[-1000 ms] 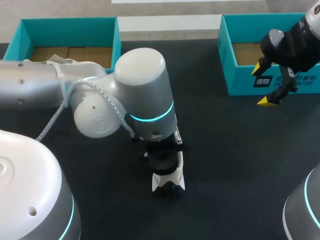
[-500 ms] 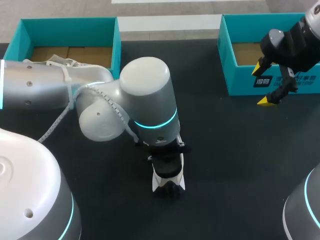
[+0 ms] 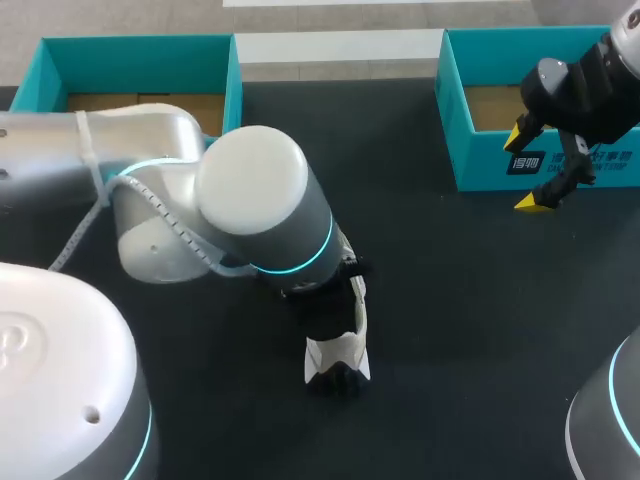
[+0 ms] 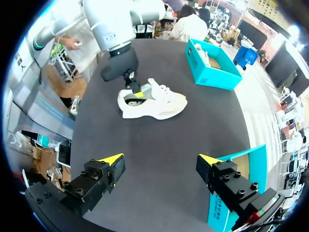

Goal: Take the shoe out of the shoebox, open the shoe tongue, remove and reinsert the insole, then place the shoe into the shoebox

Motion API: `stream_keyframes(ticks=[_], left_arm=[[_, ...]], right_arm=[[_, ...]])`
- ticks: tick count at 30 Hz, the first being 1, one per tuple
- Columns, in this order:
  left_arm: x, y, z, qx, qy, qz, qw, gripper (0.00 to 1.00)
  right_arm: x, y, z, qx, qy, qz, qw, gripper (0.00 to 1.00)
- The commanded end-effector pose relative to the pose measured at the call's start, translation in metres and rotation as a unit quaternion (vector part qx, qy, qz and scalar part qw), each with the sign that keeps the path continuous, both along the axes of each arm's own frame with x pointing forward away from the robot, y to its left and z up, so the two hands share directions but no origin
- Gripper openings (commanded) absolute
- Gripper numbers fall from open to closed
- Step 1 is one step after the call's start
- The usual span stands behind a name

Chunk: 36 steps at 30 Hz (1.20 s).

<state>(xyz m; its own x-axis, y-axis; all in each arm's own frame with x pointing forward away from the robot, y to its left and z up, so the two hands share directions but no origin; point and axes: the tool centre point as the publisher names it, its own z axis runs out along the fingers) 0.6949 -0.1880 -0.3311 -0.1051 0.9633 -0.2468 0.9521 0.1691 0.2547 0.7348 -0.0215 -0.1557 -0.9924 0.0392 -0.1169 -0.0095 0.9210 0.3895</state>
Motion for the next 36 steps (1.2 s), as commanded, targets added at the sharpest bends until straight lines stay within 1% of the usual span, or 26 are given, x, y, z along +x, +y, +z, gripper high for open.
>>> stream_keyframes(ticks=[1, 6, 13, 14, 15, 16, 17, 26, 36], left_arm=[[0.005, 0.005, 0.012, 0.013, -0.016, 0.006, 1.000, 0.00], [0.020, 0.006, 0.004, 0.029, -0.031, 0.011, 0.999, 0.00], [0.021, 0.008, -0.002, 0.035, -0.026, 0.012, 0.999, 0.00], [0.020, 0.008, -0.003, 0.035, -0.025, 0.012, 0.999, 0.07], [0.019, 0.007, -0.003, 0.035, -0.024, 0.013, 0.999, 0.24], [0.019, 0.007, -0.005, 0.035, -0.023, 0.013, 0.999, 0.56], [0.018, 0.006, -0.006, 0.036, -0.023, 0.014, 0.999, 1.00], [0.021, 0.011, -0.013, 0.045, -0.019, 0.022, 0.999, 1.00], [0.018, 0.012, -0.011, 0.050, -0.024, 0.015, 0.998, 1.00]], right_arm=[[0.002, 0.002, 0.000, -0.002, 0.002, 0.000, 1.000, 1.00], [0.002, 0.002, 0.000, -0.002, 0.002, 0.000, 1.000, 1.00], [0.002, 0.002, 0.000, -0.002, 0.002, 0.000, 1.000, 1.00], [0.002, 0.002, 0.000, -0.002, 0.002, 0.000, 1.000, 1.00], [0.002, 0.002, 0.000, -0.002, 0.002, 0.000, 1.000, 1.00], [0.002, 0.002, 0.000, -0.002, 0.002, 0.000, 1.000, 1.00], [0.002, 0.002, 0.000, -0.002, 0.002, 0.000, 1.000, 1.00], [0.002, 0.002, 0.000, -0.002, 0.002, 0.000, 1.000, 1.00], [0.002, 0.002, 0.000, -0.002, 0.002, 0.000, 1.000, 1.00]])
